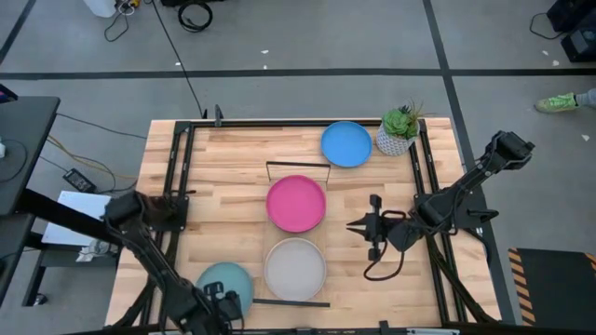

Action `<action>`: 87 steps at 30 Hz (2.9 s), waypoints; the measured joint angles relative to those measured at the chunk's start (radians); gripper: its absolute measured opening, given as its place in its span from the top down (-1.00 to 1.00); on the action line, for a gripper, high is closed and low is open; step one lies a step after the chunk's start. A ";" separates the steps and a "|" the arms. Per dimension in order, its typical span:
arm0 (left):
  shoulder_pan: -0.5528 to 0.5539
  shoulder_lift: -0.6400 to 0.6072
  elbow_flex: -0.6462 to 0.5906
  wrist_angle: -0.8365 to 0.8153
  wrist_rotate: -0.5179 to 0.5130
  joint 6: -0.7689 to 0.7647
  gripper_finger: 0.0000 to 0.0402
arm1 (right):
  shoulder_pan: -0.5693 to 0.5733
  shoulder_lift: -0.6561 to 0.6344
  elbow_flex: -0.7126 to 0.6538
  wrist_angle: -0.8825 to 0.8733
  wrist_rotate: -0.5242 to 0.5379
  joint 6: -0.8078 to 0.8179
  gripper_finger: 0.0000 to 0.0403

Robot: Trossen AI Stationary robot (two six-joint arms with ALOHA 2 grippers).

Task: Place and stack plates onto a shelf
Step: Stack the light blue plate on top of the gray plate on the shelf

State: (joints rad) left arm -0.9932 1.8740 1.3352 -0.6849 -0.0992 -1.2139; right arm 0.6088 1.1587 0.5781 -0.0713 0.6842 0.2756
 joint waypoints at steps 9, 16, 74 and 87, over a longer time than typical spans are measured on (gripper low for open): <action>-0.005 0.125 0.069 -0.024 0.033 -0.009 0.33 | -0.035 0.000 0.000 0.025 0.000 -0.043 0.75; -0.004 0.144 0.068 -0.078 0.026 -0.006 0.36 | -0.044 0.000 0.000 0.027 -0.001 -0.044 0.75; -0.006 0.139 0.279 -0.475 -0.125 0.121 0.93 | -0.043 0.000 0.000 0.033 -0.043 -0.035 0.75; -0.006 0.139 0.279 -0.479 -0.133 0.125 0.93 | -0.043 -0.001 0.000 0.033 -0.048 -0.032 0.75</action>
State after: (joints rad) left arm -0.9993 2.0132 1.6146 -1.1643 -0.2325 -1.0889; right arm 0.5659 1.1582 0.5781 -0.0380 0.6358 0.2436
